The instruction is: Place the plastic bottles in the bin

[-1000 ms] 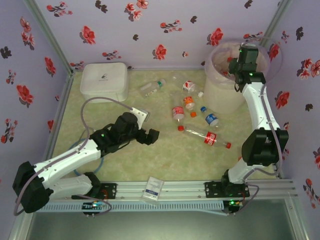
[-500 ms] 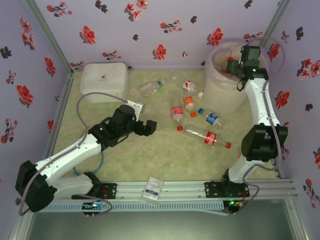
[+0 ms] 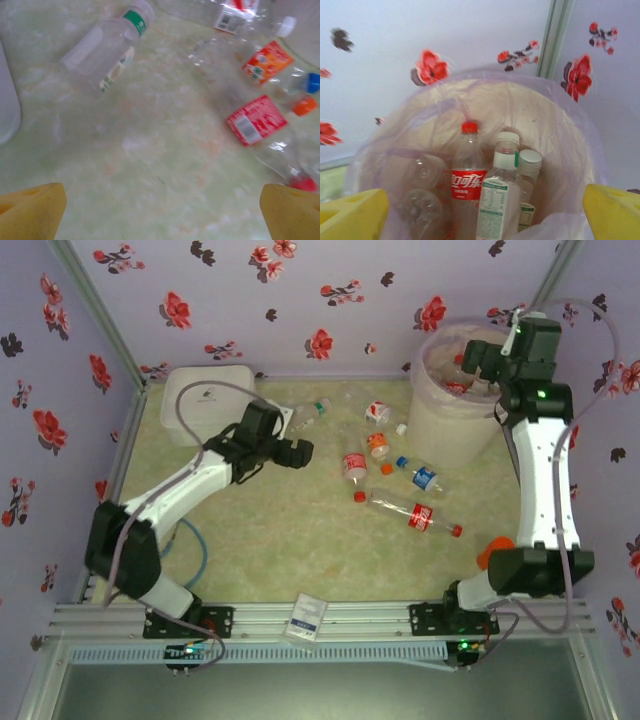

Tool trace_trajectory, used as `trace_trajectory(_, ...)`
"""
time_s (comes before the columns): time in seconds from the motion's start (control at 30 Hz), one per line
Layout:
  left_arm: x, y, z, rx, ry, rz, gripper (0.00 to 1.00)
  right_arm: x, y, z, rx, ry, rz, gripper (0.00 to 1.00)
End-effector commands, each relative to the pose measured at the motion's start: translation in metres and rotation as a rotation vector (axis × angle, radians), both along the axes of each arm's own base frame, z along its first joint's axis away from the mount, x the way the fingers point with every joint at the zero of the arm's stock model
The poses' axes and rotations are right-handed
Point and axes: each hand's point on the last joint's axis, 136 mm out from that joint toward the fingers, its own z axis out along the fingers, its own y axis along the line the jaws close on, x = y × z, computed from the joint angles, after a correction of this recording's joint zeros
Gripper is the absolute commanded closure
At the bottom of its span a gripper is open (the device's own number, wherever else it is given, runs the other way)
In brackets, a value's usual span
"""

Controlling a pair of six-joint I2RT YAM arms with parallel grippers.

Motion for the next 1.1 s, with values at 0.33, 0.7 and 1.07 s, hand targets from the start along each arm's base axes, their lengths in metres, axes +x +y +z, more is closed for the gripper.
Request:
trace_trajectory(0.33,0.131,-0.005,-0.076,0.191,0.09,-0.086,0.0,-0.113,0.067,-0.039,0.275,0.053,0.263,0.01)
trace_trajectory(0.7,0.164,-0.001,-0.135,0.322,0.205,-0.128,0.0,-0.162,0.083,-0.072,0.332,0.135,0.323,0.01)
trace_trajectory(1.07,0.162,0.002,-0.136,0.307,0.201,-0.105,0.51,-0.188,0.09,-0.1,0.381,0.187,0.331,0.01)
